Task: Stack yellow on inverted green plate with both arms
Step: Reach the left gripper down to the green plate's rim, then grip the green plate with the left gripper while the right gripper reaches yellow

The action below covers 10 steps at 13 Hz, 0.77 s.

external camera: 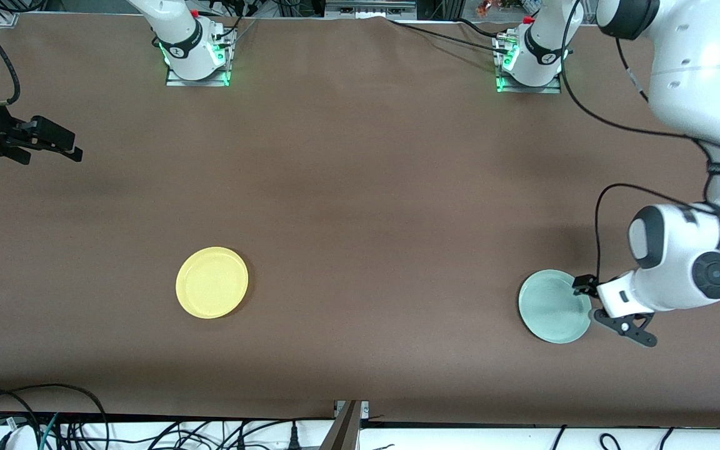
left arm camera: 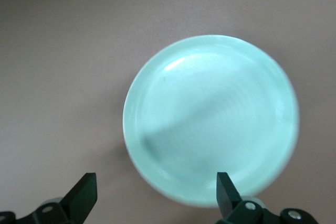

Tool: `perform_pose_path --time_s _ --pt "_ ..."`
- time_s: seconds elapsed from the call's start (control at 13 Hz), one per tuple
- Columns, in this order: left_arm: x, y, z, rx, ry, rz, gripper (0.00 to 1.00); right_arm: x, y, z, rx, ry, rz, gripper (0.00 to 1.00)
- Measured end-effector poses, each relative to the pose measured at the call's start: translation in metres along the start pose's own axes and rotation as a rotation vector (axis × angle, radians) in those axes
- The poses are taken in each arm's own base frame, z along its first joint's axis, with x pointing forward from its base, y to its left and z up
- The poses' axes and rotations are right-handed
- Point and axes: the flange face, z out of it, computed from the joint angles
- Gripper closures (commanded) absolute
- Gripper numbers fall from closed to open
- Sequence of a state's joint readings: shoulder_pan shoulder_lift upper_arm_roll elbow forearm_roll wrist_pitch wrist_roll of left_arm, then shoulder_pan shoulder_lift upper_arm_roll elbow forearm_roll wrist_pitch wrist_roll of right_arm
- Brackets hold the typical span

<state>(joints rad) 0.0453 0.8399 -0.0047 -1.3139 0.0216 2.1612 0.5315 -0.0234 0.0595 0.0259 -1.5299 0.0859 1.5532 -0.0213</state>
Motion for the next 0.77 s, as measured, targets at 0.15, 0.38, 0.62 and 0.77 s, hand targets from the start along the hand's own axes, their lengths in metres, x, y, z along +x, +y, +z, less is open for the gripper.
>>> perform_pose_path --time_s 0.15,0.38,0.62,0.77 --pt "0.002 -0.005 0.041 0.023 0.039 0.044 0.00 0.001 0.000 0.002 0.002 -0.005 0.000 0.00" --pt "0.005 -0.012 0.067 0.061 0.093 0.070 0.30 0.007 0.001 0.015 0.011 -0.027 0.003 0.00" --pt "0.007 -0.019 0.064 0.074 0.113 0.067 1.00 0.009 -0.002 0.019 0.012 -0.035 -0.003 0.00" --pt "0.002 -0.027 0.062 0.067 0.103 0.056 1.00 0.009 -0.010 0.020 0.011 -0.037 -0.017 0.00"
